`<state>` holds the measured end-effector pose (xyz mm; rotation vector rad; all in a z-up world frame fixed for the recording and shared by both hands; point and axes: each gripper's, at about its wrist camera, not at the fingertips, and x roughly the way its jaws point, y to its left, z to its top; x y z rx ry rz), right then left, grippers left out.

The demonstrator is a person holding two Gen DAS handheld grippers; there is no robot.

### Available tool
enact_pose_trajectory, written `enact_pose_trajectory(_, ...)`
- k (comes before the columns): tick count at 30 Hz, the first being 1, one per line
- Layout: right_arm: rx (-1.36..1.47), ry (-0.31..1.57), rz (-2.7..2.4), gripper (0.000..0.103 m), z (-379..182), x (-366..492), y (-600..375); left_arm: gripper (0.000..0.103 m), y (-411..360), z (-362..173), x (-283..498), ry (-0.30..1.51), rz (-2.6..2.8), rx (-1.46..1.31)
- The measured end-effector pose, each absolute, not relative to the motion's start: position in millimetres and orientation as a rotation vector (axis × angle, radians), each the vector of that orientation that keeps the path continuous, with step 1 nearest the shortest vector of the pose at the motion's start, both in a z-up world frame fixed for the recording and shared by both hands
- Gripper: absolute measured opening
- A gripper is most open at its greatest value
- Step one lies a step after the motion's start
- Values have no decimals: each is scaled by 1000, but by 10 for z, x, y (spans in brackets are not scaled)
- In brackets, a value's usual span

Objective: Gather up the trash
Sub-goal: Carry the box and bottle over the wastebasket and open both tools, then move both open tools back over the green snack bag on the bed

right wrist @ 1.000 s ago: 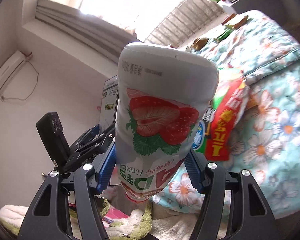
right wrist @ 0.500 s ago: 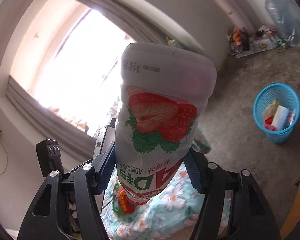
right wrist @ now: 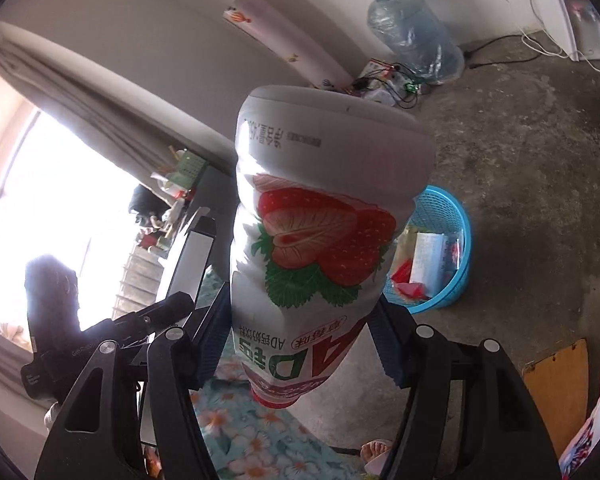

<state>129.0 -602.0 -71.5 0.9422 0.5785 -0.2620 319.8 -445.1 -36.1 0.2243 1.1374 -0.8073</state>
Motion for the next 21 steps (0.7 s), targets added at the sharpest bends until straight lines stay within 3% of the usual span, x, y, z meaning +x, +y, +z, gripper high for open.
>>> enact_pose_trajectory(8,1103,594,-367,67,-1693,1930,-6736,84,-5188,-1080,3839,1266,-717,20)
enact_pose_trajectory(12,1230,769,-412,67,-2514,2169,-6828,84,-5096,-1293,3919,1332,-703,-100)
enact_pose_trajectory(15,1264,784,-437,67,-2783,2066,-6787,84,-4939,-1253,3899,1323,-726,-64)
enact_pose_trajectory(21,1258,723,-431,67,-2700,1676,-6712,84,-4448,-796,3895,1263,-770,-112)
